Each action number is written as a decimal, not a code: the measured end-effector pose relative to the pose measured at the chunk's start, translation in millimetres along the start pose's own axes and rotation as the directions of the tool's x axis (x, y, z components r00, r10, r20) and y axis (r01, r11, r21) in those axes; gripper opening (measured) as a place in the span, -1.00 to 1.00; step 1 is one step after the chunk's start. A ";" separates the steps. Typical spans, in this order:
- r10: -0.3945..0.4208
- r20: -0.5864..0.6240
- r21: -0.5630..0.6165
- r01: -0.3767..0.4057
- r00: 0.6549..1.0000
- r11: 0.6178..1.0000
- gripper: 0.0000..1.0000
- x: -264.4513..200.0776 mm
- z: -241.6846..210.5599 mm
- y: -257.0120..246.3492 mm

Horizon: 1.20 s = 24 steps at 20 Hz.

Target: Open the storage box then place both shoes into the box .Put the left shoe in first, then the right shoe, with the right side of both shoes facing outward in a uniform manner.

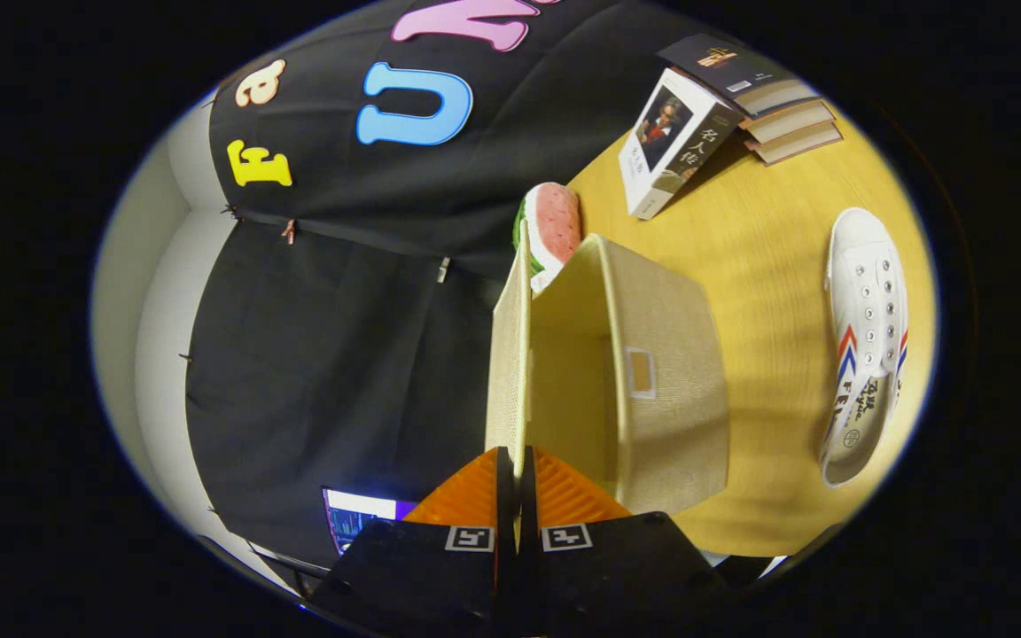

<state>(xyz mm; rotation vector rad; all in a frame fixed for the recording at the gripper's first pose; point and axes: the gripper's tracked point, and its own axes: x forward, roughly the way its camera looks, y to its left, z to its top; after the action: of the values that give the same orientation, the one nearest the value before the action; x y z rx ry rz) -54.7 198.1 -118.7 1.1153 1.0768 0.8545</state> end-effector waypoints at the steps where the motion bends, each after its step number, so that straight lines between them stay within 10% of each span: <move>1: 0.015 -0.003 -0.012 -0.015 1.000 1.000 -0.90 2.2 -0.2 13.4; 12: 0.104 -0.069 -0.147 -0.113 0.992 0.983 -0.90 114.2 -58.6 133.2; 24: -0.026 -0.129 -0.260 -0.008 0.991 0.966 -0.87 222.5 -110.6 139.1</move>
<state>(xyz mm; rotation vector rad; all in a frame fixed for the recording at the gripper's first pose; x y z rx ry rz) -101.1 469.1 -44.4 0.8425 1.0419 1.0420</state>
